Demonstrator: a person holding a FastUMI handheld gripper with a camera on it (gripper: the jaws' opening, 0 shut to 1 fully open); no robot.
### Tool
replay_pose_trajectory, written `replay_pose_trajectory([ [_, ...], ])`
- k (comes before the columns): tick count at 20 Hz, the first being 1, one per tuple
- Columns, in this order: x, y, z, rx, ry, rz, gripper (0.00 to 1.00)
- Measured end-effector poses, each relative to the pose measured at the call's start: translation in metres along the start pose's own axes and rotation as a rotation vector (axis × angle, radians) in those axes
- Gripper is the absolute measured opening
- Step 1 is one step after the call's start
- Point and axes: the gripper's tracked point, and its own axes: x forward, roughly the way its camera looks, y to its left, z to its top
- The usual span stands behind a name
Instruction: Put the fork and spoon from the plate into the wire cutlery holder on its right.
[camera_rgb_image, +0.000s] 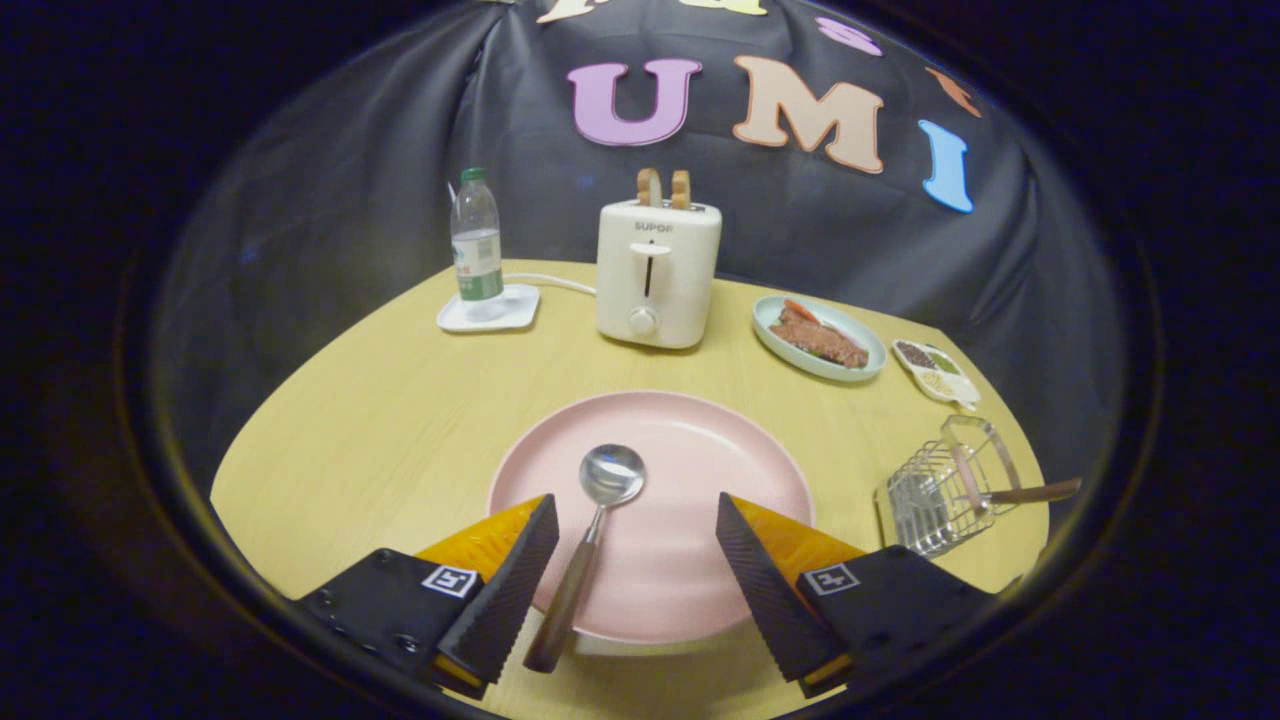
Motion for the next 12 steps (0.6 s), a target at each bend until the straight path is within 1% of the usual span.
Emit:
replay_pose_trajectory([
  [2, 0.005, 0.004, -0.010, -0.010, 0.039, 0.007, 0.98],
  [3, 0.007, 0.004, -0.015, -0.017, 0.054, 0.007, 0.95],
  [4, 0.009, 0.005, -0.019, -0.022, 0.070, 0.011, 0.86],
  [8, 0.010, 0.009, -0.030, -0.029, 0.124, 0.028, 0.58],
  [12, 0.009, 0.014, -0.032, -0.019, 0.147, 0.054, 0.23],
])
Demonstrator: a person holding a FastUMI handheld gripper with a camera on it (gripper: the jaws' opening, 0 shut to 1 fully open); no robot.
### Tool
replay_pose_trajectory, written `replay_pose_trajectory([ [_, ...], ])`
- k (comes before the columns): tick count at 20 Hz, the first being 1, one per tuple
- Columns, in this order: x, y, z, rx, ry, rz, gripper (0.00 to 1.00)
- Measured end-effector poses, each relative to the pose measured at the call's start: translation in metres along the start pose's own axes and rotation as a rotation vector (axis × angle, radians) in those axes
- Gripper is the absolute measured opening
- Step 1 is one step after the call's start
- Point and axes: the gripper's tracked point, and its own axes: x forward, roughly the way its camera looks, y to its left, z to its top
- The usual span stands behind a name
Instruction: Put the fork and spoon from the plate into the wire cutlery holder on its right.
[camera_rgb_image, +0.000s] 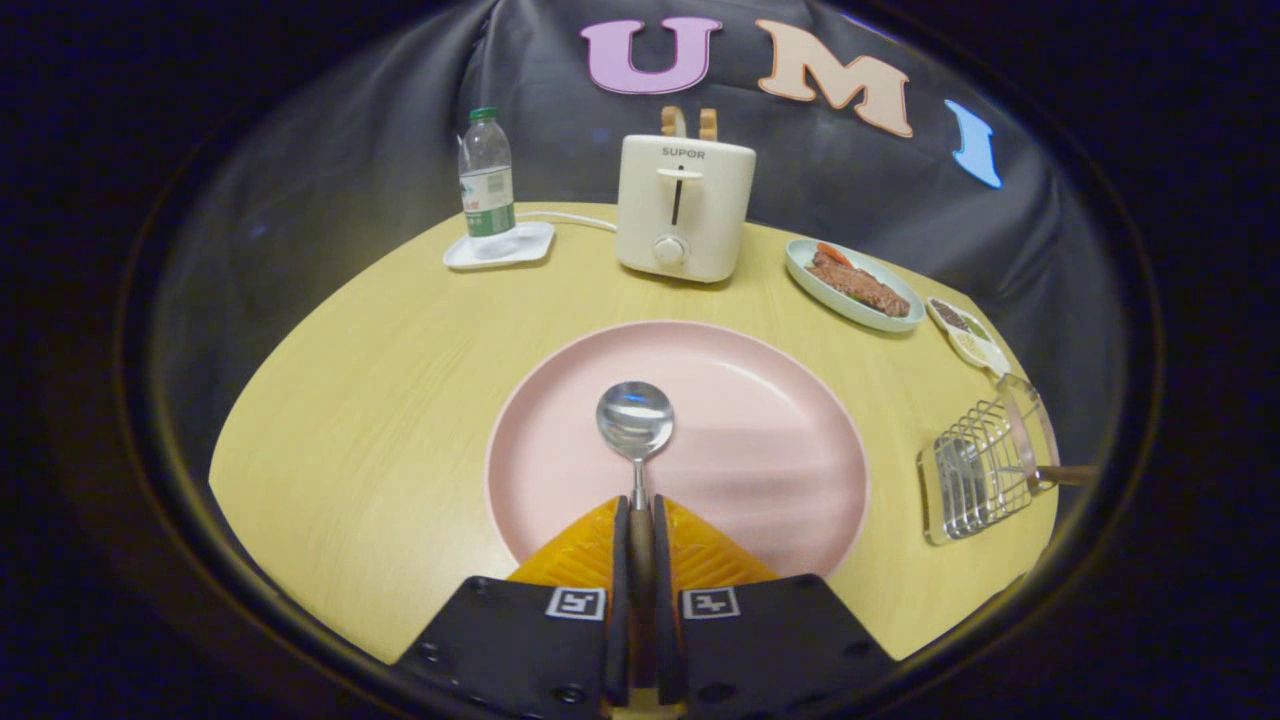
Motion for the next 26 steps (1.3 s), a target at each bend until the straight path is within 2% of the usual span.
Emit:
replay_pose_trajectory([
  [1, 0.002, 0.001, -0.001, 0.001, 0.011, 0.009, 0.14],
  [5, -0.008, 0.002, -0.002, -0.012, 0.047, 0.072, 0.04],
  [15, -0.046, -0.051, 0.021, -0.068, 0.086, 0.076, 0.04],
  [26, -0.094, -0.134, 0.041, -0.132, 0.122, 0.064, 0.05],
])
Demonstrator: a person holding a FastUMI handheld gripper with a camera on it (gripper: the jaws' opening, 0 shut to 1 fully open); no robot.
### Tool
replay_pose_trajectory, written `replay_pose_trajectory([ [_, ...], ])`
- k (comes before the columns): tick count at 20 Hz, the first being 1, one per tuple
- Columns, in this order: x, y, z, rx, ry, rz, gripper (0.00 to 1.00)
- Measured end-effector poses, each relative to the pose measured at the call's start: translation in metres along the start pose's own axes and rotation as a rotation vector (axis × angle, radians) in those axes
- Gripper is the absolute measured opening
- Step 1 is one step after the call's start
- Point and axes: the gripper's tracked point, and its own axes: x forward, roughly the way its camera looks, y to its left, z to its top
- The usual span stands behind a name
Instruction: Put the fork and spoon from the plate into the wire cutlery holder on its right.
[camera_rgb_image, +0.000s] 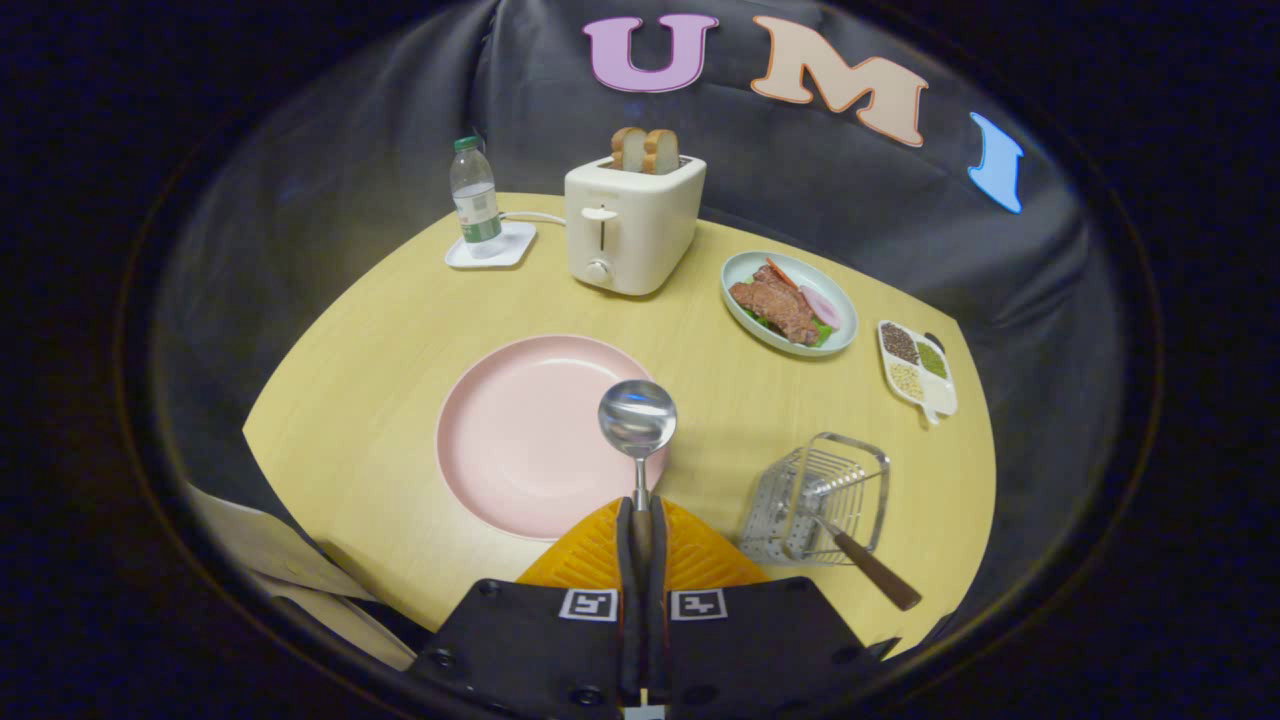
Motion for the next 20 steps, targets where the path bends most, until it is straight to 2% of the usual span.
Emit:
replay_pose_trajectory([
  [12, -0.025, -0.077, -0.016, -0.066, 0.073, -0.042, 0.05],
  [20, -0.029, -0.112, -0.033, 0.006, 0.125, -0.072, 0.08],
])
